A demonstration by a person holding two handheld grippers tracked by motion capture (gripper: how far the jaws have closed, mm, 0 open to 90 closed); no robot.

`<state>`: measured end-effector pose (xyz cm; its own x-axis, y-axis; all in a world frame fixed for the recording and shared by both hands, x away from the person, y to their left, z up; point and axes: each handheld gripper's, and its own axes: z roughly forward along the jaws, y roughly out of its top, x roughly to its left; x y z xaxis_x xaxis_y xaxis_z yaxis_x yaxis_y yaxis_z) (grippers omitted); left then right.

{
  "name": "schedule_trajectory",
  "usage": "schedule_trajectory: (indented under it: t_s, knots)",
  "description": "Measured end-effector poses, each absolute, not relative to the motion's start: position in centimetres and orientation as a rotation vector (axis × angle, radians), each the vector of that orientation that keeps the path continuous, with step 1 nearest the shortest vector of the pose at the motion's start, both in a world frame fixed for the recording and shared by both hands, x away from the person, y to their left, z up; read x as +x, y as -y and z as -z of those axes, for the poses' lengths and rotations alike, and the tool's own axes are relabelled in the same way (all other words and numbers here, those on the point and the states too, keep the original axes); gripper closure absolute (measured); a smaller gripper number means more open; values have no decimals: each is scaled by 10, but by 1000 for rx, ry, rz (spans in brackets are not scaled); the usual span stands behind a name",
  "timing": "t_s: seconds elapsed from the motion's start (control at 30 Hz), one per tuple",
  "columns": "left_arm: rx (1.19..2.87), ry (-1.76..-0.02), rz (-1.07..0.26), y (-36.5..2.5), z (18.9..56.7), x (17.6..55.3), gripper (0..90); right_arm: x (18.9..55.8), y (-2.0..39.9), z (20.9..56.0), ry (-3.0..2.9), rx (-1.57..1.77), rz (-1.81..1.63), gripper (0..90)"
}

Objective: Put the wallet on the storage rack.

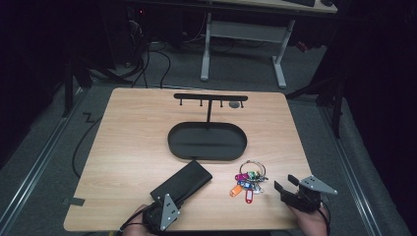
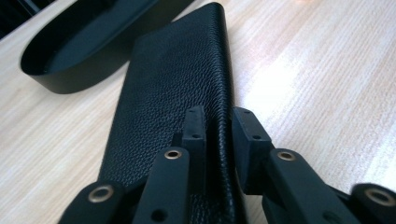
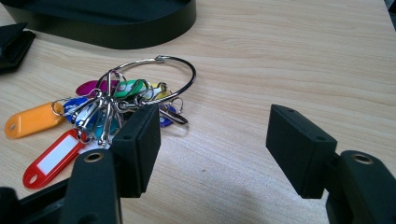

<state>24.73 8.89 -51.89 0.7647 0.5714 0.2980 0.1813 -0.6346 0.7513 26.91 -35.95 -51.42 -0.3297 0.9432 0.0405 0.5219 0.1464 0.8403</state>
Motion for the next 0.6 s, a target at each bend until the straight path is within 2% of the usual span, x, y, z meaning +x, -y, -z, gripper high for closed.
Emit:
schedule_trajectory:
  t_s: [0.6]
  knots:
    - [2036,-665,-556,-120,496,249,823,269,358,514,-1922,1393,-1093,359]
